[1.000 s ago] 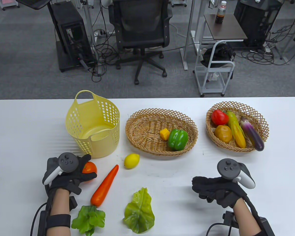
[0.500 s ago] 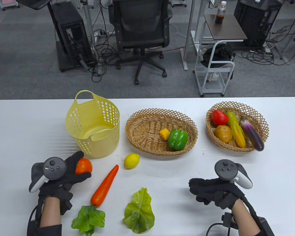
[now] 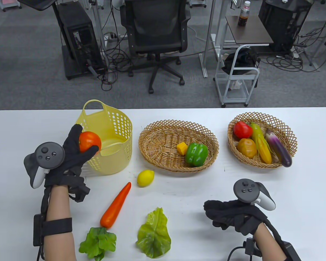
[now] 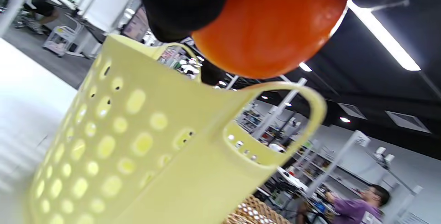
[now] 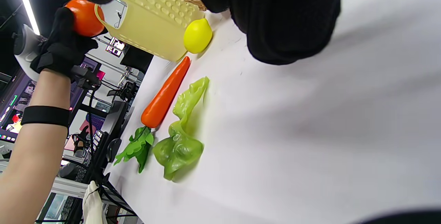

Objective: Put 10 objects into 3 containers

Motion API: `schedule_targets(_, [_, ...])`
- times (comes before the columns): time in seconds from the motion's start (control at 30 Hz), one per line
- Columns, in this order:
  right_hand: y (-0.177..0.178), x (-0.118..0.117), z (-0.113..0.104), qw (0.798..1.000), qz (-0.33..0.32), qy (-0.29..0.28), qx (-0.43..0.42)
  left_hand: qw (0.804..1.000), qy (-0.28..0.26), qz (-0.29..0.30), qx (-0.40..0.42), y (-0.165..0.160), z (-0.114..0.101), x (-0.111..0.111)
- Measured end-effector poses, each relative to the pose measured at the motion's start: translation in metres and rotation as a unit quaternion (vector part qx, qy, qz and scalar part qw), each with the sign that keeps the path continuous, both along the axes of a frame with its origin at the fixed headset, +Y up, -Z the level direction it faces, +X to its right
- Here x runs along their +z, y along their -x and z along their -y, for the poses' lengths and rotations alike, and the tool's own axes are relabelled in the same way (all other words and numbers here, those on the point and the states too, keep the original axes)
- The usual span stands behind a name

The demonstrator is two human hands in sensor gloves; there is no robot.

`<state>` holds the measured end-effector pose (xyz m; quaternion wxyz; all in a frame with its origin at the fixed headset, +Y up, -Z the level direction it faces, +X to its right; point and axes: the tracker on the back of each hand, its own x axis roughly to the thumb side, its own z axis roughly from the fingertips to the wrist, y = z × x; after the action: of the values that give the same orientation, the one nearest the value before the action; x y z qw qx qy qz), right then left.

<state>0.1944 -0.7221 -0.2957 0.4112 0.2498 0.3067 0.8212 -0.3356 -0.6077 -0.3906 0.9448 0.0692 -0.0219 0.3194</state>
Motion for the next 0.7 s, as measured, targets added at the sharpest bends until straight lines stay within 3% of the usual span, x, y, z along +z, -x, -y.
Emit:
schedule_targets(0.2, [-0.005,-0.001,-0.001,1.0,0.006,0.001,-0.012,0.997,0.047,0.0,0.063,0.011,0.021,-0.018])
schedule_targets(0.33, [-0.004,-0.001,0.0,1.0,0.008,0.004,-0.008,0.998,0.053,0.004,0.044,0.012,0.022,-0.019])
schedule_targets(0.53, [-0.004,-0.001,0.0,1.0,0.008,0.006,-0.007,0.998,0.013,0.013,0.055,0.017,0.02,-0.009])
schedule_targets(0.7, [-0.003,-0.001,0.001,1.0,0.003,0.01,-0.01,0.996,-0.004,0.068,0.052,0.023,0.013,0.011])
